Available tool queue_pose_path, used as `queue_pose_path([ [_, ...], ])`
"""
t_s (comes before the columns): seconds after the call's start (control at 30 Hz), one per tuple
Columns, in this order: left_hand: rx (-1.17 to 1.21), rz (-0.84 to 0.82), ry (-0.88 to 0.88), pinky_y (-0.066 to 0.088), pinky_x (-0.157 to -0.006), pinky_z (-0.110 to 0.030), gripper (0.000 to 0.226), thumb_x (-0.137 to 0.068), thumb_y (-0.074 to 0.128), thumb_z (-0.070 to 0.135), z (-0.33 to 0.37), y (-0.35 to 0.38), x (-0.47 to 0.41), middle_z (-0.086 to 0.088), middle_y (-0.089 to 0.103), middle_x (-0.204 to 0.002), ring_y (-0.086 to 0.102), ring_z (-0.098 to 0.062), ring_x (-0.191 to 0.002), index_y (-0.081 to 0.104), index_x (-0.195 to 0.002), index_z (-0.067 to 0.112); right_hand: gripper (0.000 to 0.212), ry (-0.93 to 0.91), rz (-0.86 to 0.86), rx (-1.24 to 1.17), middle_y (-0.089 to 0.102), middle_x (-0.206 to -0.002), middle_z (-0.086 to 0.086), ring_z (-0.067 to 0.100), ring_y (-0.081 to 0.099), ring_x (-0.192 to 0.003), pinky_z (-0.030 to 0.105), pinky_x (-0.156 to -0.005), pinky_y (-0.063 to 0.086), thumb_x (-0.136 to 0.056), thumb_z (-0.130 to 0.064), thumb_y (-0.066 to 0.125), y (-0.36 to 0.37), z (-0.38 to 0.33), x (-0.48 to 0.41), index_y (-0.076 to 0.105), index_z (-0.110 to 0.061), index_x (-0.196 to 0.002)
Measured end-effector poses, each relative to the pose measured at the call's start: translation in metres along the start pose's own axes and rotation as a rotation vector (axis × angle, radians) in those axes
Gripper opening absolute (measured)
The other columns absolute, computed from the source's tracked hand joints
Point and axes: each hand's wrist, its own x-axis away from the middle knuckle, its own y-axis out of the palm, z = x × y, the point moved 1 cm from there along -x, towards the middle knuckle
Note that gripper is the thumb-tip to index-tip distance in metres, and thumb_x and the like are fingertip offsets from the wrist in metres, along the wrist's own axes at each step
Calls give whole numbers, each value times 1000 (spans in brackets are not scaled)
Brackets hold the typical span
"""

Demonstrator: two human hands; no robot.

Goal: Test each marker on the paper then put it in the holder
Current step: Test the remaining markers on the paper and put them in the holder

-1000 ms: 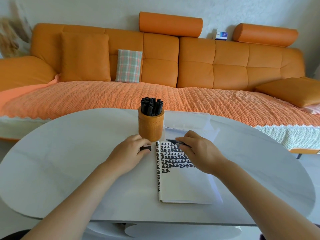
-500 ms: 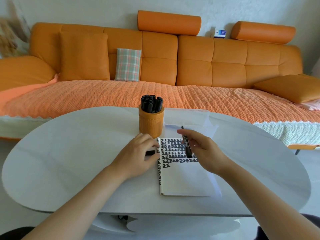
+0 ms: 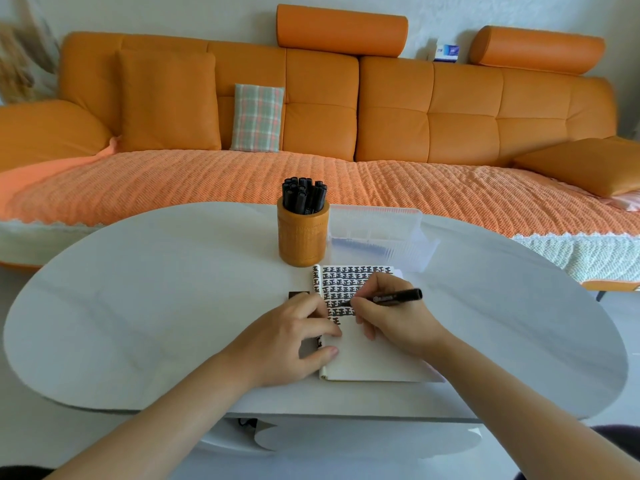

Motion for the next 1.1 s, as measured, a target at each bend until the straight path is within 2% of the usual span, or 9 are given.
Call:
queue_pose_path([
  [0.07, 12, -2, -6, 46, -81, -23, 27, -89, 60, 43, 0, 0, 0, 11, 47, -103, 47, -2, -100, 70, -107, 27, 12, -12, -4, 29, 63, -63, 15, 21, 55, -50, 28, -50, 43, -82, -2, 67, 0, 2, 0, 56, -2, -76],
  [0.13, 20, -1, -10, 46, -81, -23, 27, -88, 60, 43, 0, 0, 0, 11, 46, -103, 47, -1, -99, 70, -107, 27, 14, -8, -31, 41, 59, -60, 9, 19, 52, -52, 31, -53, 44, -79, -1, 68, -1, 3, 1, 56, -5, -74],
  [0.27, 33, 2, -18, 44, -82, -21, 24, -87, 61, 41, 0, 0, 0, 12, 45, -101, 47, -1, -98, 71, -105, 28, 14, -14, -43, 107, 62, -67, 1, 13, 51, -58, 30, -55, 43, -74, -12, 71, -2, 6, 3, 57, -11, -70],
  [0.33, 39, 3, -25, 44, -82, -20, 24, -87, 62, 41, 0, 1, 0, 13, 45, -101, 47, 0, -98, 71, -105, 28, 16, -32, -47, 124, 61, -68, -1, 11, 51, -59, 29, -56, 41, -75, -10, 71, -1, 6, 2, 57, -12, -69],
  [0.5, 53, 7, -37, 46, -82, -23, 24, -86, 63, 40, 0, 1, -1, 14, 45, -100, 48, 0, -98, 72, -105, 29, 17, -51, -58, 138, 61, -69, -1, 9, 51, -61, 25, -57, 42, -79, -7, 71, 0, 7, 2, 57, -11, -70],
  [0.6, 56, 6, -40, 46, -82, -25, 24, -85, 63, 40, 0, 1, -1, 13, 46, -100, 48, -1, -97, 72, -104, 28, 15, -66, -59, 170, 63, -72, 5, 11, 53, -63, 29, -59, 44, -77, -15, 71, 1, 8, 2, 57, -13, -70],
  [0.7, 57, 4, -43, 47, -83, -26, 24, -85, 63, 39, 0, 2, -1, 12, 47, -100, 49, -2, -97, 72, -104, 27, 16, -90, -74, 212, 60, -70, 0, 11, 51, -63, 32, -60, 43, -73, -19, 70, 2, 10, 0, 56, -15, -68],
  [0.93, 66, 3, -50, 45, -83, -23, 25, -85, 63, 40, 0, 1, -1, 12, 47, -101, 48, -1, -99, 72, -104, 28, 16, -123, -69, 196, 56, -69, -3, 9, 48, -61, 25, -57, 39, -77, -5, 68, 1, 9, 3, 53, -5, -71],
  [1.1, 64, -6, -55, 47, -83, -25, 25, -86, 61, 41, 0, 1, -2, 13, 46, -101, 49, -2, -98, 72, -105, 28, 14, -128, -128, 210, 56, -67, -2, 9, 48, -61, 26, -57, 40, -76, -7, 67, 0, 6, 3, 54, -4, -72],
])
